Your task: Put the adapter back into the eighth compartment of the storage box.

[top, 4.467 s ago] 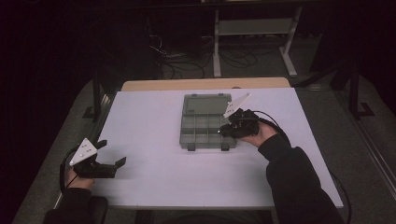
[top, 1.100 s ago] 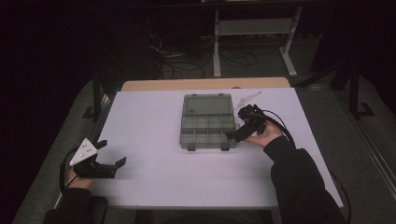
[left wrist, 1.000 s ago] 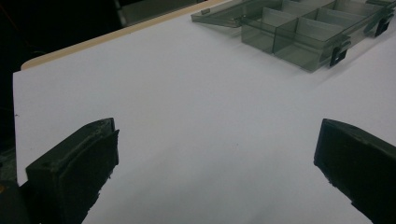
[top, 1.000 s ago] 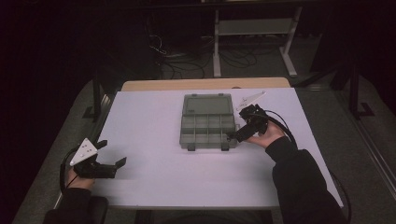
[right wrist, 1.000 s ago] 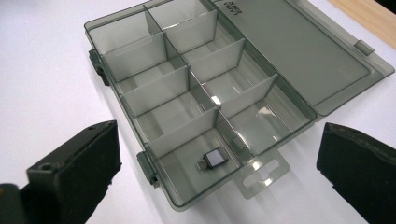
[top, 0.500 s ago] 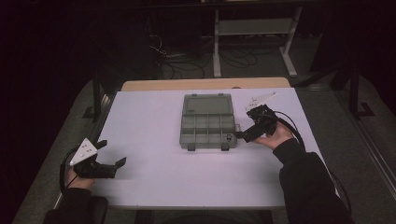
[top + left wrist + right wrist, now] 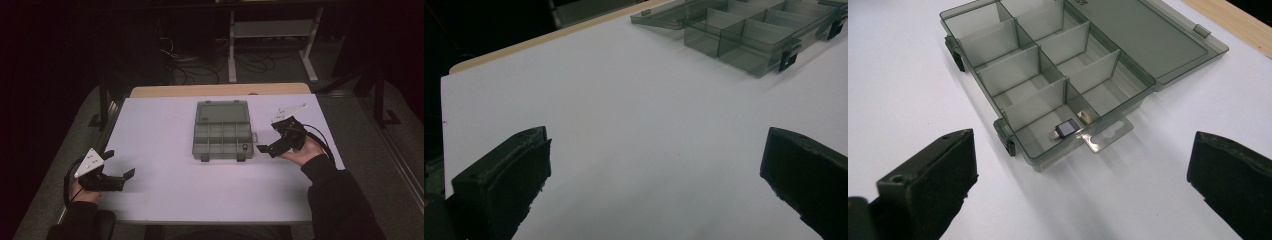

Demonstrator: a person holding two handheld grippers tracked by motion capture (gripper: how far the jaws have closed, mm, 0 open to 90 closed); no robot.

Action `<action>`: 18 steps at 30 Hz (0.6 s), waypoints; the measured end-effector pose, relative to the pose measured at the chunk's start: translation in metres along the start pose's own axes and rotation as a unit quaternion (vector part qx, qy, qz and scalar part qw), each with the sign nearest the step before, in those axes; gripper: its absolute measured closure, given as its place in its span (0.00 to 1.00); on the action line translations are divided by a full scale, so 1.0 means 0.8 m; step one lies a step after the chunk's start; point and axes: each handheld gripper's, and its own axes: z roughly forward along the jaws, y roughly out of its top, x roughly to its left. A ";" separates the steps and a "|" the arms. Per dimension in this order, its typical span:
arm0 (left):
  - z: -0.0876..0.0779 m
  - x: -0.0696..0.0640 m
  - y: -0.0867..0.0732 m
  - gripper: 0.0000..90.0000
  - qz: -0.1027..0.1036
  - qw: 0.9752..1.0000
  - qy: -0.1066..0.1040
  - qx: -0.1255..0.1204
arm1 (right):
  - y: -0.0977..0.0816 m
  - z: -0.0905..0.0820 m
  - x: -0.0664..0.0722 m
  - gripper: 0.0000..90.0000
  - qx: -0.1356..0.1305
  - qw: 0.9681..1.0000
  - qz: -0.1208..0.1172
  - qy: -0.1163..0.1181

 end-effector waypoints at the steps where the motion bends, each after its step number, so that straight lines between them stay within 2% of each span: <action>1: 0.000 0.000 0.000 0.00 0.000 1.000 0.000 0.000 | -0.001 -0.001 0.000 0.00 -0.001 1.000 0.002 0.000; 11: 0.000 0.000 0.000 0.00 0.000 1.000 0.000 -0.001 | -0.012 -0.010 0.003 0.00 -0.011 1.000 0.005 0.005; 18: 0.000 0.000 0.000 0.00 0.000 1.000 0.000 -0.001 | -0.022 -0.017 0.002 0.00 -0.019 1.000 0.020 0.013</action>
